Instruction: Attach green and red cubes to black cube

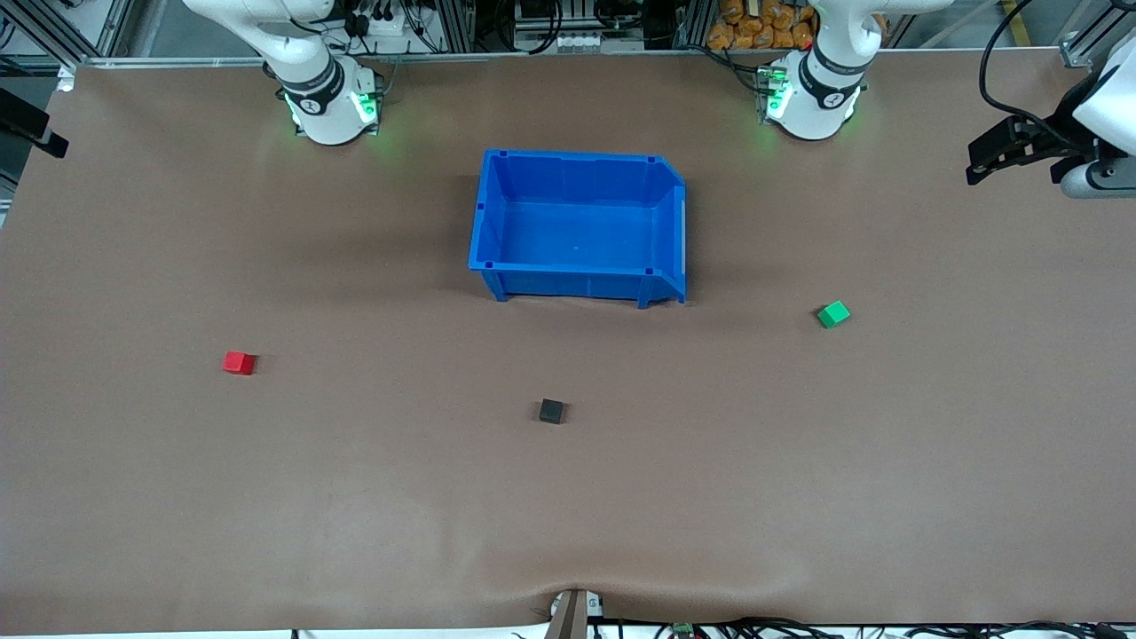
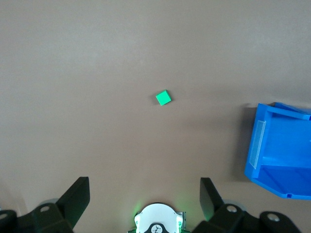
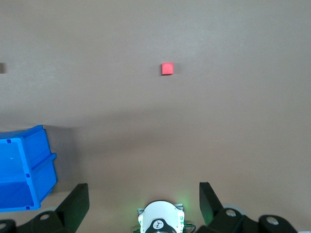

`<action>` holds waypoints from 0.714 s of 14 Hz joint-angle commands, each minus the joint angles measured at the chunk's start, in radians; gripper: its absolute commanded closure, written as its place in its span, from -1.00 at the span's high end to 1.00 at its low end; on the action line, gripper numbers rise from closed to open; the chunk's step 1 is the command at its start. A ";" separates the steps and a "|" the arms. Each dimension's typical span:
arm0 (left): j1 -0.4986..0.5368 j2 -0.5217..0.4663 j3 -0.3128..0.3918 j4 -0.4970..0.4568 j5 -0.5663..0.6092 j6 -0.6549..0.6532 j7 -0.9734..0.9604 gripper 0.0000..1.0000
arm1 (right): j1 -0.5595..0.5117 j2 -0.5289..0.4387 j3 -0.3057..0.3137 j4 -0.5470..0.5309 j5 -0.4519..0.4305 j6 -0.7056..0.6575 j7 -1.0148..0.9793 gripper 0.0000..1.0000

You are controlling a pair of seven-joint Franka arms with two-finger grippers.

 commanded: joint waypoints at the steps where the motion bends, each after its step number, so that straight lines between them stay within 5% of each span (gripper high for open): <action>1: 0.000 0.009 -0.005 -0.001 0.019 -0.020 -0.009 1.00 | 0.003 0.141 -0.006 0.063 -0.008 0.002 -0.001 1.00; 5: 0.002 0.009 -0.003 -0.098 0.017 0.069 -0.054 1.00 | -0.006 0.210 -0.006 0.078 -0.029 0.020 -0.004 1.00; 8: 0.000 0.012 -0.003 -0.202 0.017 0.198 -0.186 1.00 | -0.016 0.348 -0.006 0.077 -0.032 0.136 -0.003 1.00; 10: 0.006 0.035 -0.002 -0.257 0.019 0.287 -0.231 1.00 | -0.070 0.397 -0.006 0.068 0.030 0.226 -0.001 1.00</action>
